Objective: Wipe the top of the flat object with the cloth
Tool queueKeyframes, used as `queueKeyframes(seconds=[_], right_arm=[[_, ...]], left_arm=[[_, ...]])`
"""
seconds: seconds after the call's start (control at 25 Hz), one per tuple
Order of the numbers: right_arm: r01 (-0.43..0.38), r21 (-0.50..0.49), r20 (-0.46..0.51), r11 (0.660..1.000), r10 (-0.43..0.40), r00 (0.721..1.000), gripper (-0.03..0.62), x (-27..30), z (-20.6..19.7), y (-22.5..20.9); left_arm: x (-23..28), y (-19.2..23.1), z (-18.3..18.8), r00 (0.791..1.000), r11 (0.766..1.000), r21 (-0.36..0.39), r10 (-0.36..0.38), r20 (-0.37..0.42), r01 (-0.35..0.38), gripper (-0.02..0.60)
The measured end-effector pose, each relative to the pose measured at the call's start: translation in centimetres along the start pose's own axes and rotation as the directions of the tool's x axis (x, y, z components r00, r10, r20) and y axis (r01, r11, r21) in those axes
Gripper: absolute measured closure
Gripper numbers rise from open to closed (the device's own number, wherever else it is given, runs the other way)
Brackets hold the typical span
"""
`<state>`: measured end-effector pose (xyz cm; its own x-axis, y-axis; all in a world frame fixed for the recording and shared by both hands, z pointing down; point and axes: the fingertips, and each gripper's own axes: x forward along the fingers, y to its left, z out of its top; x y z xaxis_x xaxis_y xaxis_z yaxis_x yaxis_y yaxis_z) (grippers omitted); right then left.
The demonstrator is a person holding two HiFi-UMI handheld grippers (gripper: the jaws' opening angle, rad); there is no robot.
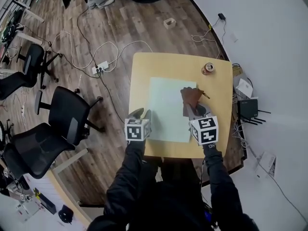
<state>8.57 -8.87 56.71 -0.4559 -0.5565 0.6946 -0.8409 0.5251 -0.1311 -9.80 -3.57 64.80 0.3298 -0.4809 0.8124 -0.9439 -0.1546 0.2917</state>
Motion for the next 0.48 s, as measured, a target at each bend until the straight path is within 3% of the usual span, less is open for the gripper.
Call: queueKeyframes(seconds=[0.48], right_arm=[[0.072,-0.080,0.016,0.994,-0.071,0.997,0.520,4.4,2.0,-4.8]], left_arm=[[2.3,1.0,-1.9,0.997,0.999,-0.009,-0.034,-0.067,0.033,0.466]])
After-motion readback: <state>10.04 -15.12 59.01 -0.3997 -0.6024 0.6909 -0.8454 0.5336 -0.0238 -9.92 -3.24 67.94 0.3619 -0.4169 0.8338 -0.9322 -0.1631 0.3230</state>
